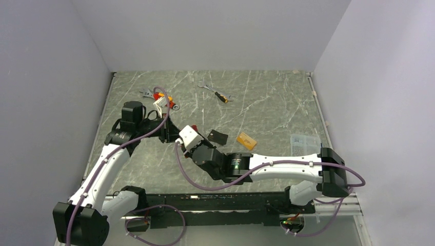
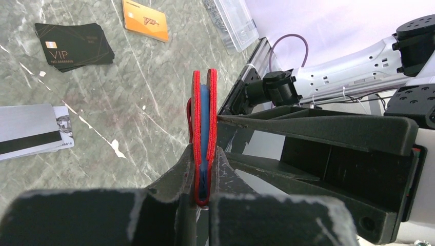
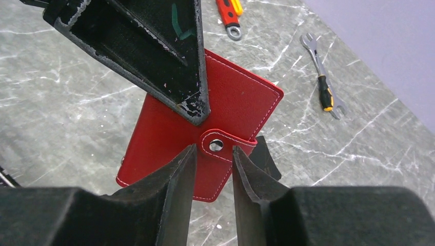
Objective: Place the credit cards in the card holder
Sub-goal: Open the card holder at the center of the board.
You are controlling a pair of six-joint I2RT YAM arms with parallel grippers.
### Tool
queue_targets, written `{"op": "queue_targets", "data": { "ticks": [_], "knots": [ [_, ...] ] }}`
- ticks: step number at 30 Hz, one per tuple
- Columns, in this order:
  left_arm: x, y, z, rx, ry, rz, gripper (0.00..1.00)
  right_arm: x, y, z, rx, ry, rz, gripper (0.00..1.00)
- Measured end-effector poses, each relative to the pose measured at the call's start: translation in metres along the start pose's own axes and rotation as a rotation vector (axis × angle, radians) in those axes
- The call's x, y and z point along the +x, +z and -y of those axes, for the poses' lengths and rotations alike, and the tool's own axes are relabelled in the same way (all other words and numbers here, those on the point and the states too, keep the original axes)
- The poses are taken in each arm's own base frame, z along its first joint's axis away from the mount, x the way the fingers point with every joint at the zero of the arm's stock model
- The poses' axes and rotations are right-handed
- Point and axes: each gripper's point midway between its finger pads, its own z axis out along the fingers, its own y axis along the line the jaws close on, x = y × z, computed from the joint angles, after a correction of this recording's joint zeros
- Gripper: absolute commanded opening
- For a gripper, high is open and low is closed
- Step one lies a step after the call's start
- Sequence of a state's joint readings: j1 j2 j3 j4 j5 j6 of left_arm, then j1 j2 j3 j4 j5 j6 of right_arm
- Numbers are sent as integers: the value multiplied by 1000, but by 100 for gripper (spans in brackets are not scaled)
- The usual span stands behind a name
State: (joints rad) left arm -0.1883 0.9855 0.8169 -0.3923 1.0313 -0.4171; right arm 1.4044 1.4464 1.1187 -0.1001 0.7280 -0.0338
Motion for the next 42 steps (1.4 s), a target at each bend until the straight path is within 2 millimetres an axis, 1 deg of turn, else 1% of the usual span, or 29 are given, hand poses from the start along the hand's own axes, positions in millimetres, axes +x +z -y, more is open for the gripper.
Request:
{"op": "queue_targets", "data": {
  "ticks": [3, 9, 14, 23, 28, 32, 36, 37, 38, 39, 40, 42],
  "knots": [
    [0, 1, -2, 1, -7, 4, 0, 2, 3, 0, 29, -13, 1, 25],
    [-3, 1, -1, 6, 4, 20, 0, 1, 5, 0, 78, -20, 29, 1],
    [-3, 0, -1, 7, 18, 30, 0, 2, 5, -2, 90, 17, 69, 0],
    [-4, 0, -2, 7, 25, 36, 0, -1, 3, 3, 111, 107, 116, 0],
    [-4, 0, -2, 7, 28, 37, 0, -10, -3, 13, 143, 154, 157, 0],
    [1, -1, 0, 20, 14, 21, 0, -15, -3, 28, 201, 185, 177, 0],
    [3, -1, 1, 23, 4, 13, 0, -19, -5, 37, 223, 202, 185, 0],
    [3, -1, 1, 23, 3, 12, 0, -20, -6, 38, 222, 203, 185, 2],
    [4, -1, 1, 24, 1, 11, 0, -20, -7, 38, 215, 203, 186, 18],
    [4, -1, 1, 24, -1, 9, 0, -20, -8, 37, 203, 197, 182, 37],
    [4, -1, 1, 23, -2, 8, 0, -19, -9, 36, 193, 199, 179, 44],
    [5, -1, 1, 22, -8, 6, 0, -18, -13, 35, 163, 182, 168, 54]
  ]
}}
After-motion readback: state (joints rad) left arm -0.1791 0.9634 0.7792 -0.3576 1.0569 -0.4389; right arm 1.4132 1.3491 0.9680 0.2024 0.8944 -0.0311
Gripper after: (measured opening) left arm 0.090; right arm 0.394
